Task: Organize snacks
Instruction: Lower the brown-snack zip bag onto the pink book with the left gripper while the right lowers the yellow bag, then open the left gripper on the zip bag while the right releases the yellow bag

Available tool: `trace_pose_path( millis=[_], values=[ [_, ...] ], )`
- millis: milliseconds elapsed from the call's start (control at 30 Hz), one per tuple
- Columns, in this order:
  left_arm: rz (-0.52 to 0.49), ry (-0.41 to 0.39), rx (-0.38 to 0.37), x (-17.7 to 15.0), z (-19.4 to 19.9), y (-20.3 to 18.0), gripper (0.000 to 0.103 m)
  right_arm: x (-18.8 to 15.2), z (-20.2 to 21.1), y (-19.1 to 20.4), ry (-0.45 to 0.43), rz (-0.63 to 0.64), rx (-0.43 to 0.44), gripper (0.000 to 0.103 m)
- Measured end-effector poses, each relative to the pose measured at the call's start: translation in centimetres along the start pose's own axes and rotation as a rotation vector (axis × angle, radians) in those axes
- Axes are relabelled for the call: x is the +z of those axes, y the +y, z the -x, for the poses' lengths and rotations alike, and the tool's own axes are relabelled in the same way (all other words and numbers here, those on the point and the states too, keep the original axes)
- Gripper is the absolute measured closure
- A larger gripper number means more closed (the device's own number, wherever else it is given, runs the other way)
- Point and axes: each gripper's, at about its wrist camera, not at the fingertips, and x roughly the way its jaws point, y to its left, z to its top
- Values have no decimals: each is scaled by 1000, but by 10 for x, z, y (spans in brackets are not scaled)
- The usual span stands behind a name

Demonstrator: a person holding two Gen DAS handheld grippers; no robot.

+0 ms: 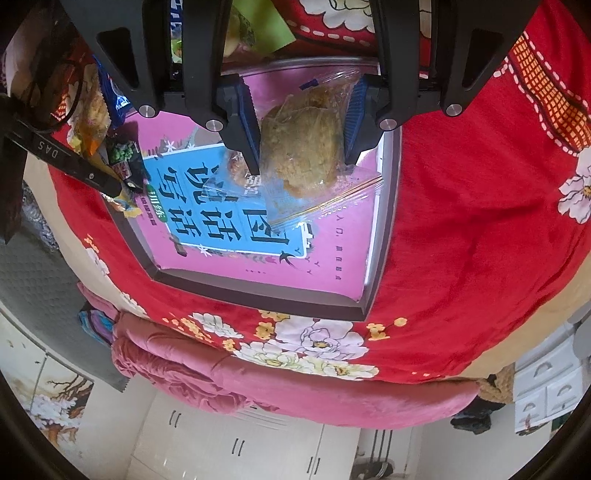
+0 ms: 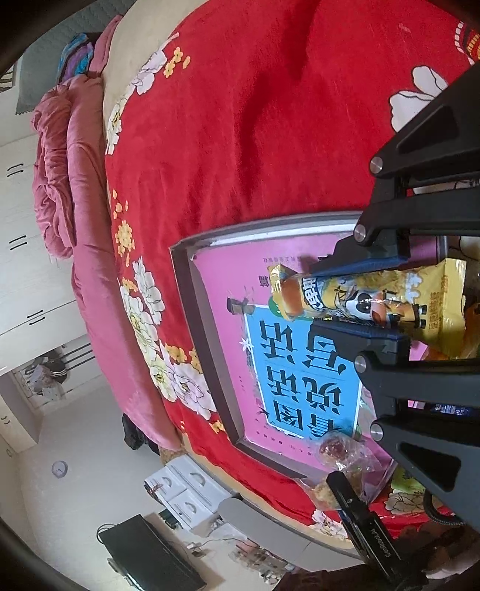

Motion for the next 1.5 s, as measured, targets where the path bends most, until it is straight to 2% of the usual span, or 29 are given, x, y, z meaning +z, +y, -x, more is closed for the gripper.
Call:
trace_pose_path(
  millis=[367, 533, 1200, 1500],
  values=[
    [32, 25, 12, 1, -5, 7, 59, 2, 3, -7, -15, -21, -32, 78],
    [25, 30, 9, 0, -5, 7, 59, 1, 3, -4, -19, 15, -96, 78],
    [12, 48, -9, -2, -8, 3, 59, 3, 12, -12, -38, -20, -77, 76],
    [16, 51, -9, -2, -9, 5, 59, 2, 23, -5, -54, 12, -61, 75]
  ],
)
